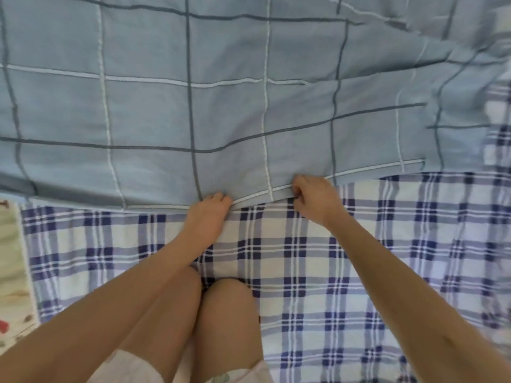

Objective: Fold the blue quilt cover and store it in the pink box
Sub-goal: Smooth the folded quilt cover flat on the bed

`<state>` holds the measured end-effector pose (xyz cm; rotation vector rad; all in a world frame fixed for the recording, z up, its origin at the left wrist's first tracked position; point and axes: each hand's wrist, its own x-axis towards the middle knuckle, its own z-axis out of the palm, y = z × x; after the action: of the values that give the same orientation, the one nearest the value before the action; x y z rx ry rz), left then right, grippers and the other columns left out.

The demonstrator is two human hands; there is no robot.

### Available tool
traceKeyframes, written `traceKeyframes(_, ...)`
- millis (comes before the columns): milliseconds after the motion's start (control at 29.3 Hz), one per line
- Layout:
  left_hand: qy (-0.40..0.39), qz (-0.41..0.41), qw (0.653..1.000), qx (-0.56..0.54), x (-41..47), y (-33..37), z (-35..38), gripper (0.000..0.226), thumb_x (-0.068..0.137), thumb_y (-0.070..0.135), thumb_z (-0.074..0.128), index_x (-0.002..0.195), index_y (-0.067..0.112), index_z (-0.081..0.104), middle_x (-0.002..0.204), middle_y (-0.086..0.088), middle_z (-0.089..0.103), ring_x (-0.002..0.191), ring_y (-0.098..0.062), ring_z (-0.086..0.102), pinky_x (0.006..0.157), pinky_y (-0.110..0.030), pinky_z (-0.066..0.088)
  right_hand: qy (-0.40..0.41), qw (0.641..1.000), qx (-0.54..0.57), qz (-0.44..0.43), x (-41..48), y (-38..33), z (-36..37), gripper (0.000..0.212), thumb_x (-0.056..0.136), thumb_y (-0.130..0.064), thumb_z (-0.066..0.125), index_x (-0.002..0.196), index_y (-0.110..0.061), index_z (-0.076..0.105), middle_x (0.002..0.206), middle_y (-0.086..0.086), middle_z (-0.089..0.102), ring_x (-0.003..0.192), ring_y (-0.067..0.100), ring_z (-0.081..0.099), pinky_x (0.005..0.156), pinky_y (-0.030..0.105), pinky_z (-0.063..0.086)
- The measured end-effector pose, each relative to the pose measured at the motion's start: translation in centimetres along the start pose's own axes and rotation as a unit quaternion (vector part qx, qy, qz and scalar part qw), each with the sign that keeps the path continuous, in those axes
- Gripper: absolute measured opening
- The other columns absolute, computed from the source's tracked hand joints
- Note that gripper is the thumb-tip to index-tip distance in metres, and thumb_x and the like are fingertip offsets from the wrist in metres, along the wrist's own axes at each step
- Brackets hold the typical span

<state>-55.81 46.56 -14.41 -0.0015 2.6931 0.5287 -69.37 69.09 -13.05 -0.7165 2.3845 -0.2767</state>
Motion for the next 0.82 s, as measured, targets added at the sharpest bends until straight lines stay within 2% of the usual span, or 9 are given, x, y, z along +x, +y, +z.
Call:
traceKeyframes(103,0.017,0.008,0.999,-0.035,1.0,1.4,-0.4,0.031,0.058,0.006,0.081,0.080,0.005,0.059,0.077,-0.012,0.059,0.060,-0.029,0.060,0.037,-0.024,0.034,0.135,0.981,0.027,0.135,-0.2,2.2,-1.6,0.028,0.087,-0.012,0.056,0.115,-0.007,0.057,0.114,0.015,0.057,0.096,0.033,0.057,0.075,0.036,0.044)
traceKeyframes(171,0.052,0.027,0.997,-0.053,2.5,3.2,-0.1,0.025,0.070,0.012,0.077,0.086,0.005,0.060,0.085,-0.012,0.059,0.070,-0.028,0.060,0.040,-0.029,0.040,0.213,0.926,0.043,0.309,-0.3,4.7,-3.1,0.048,0.090,-0.031,0.060,0.127,-0.005,0.046,0.129,0.017,0.045,0.111,0.033,0.050,0.086,0.040,0.045)
traceKeyframes(273,0.050,0.010,0.996,-0.078,4.8,5.8,0.1,0.027,0.079,0.020,0.073,0.098,0.004,0.061,0.099,-0.013,0.062,0.086,-0.029,0.061,0.052,-0.035,0.050,0.173,0.831,0.164,0.502,0.4,8.2,-4.3,0.065,0.087,-0.048,0.061,0.126,0.001,0.045,0.133,0.021,0.043,0.117,0.034,0.048,0.089,0.039,0.043)
traceKeyframes(342,0.011,0.003,0.997,-0.079,6.2,7.8,0.3,0.030,0.072,0.016,0.078,0.095,0.003,0.063,0.096,-0.015,0.064,0.086,-0.030,0.062,0.055,-0.034,0.049,0.173,0.824,0.215,0.495,0.5,9.7,-4.4,0.043,0.091,-0.041,0.058,0.107,-0.001,0.059,0.120,0.022,0.057,0.106,0.034,0.058,0.076,0.032,0.041)
traceKeyframes(444,0.000,0.022,0.999,-0.044,7.7,9.8,0.3,0.036,0.046,-0.001,0.085,0.074,0.006,0.064,0.071,-0.009,0.064,0.061,-0.024,0.063,0.042,-0.024,0.041,0.206,0.823,0.249,0.468,0.4,10.6,-4.4,0.031,0.094,-0.026,0.056,0.100,0.002,0.067,0.102,0.022,0.065,0.097,0.033,0.062,0.070,0.027,0.037)
traceKeyframes(513,-0.022,0.016,0.999,-0.034,8.3,10.5,0.0,0.031,0.055,-0.008,0.076,0.081,0.004,0.064,0.077,-0.011,0.065,0.067,-0.025,0.064,0.047,-0.026,0.040,0.227,0.812,0.290,0.452,0.1,11.2,-4.1,0.026,0.093,-0.023,0.058,0.098,0.001,0.066,0.089,0.016,0.061,0.088,0.028,0.060,0.067,0.025,0.037)
traceKeyframes(615,-0.055,-0.001,0.998,-0.022,8.3,11.1,0.1,0.027,0.082,-0.008,0.052,0.107,0.002,0.057,0.104,-0.014,0.062,0.093,-0.027,0.060,0.064,-0.029,0.034,0.241,0.783,0.360,0.447,-0.4,12.0,-3.5,0.022,0.092,-0.022,0.059,0.071,-0.015,0.054,0.071,0.003,0.052,0.071,0.018,0.049,0.067,0.029,0.040)
traceKeyframes(718,-0.056,-0.001,0.996,-0.062,8.0,11.7,0.0,0.031,0.081,-0.015,0.047,0.105,0.001,0.055,0.101,-0.017,0.060,0.088,-0.030,0.058,0.062,-0.031,0.034,0.262,0.771,0.370,0.447,-1.4,12.7,-3.0,0.030,0.092,-0.017,0.057,0.067,-0.022,0.042,0.067,-0.002,0.047,0.062,0.012,0.045,0.075,0.034,0.044)
traceKeyframes(820,-0.047,0.034,0.994,-0.087,7.5,12.2,0.5,0.035,0.073,-0.022,0.051,0.100,-0.001,0.058,0.091,-0.020,0.059,0.076,-0.034,0.061,0.056,-0.031,0.037,0.273,0.787,0.335,0.440,-2.5,12.5,-1.9,0.022,0.095,-0.013,0.051,0.075,-0.018,0.043,0.076,0.001,0.049,0.076,0.016,0.047,0.074,0.024,0.036)
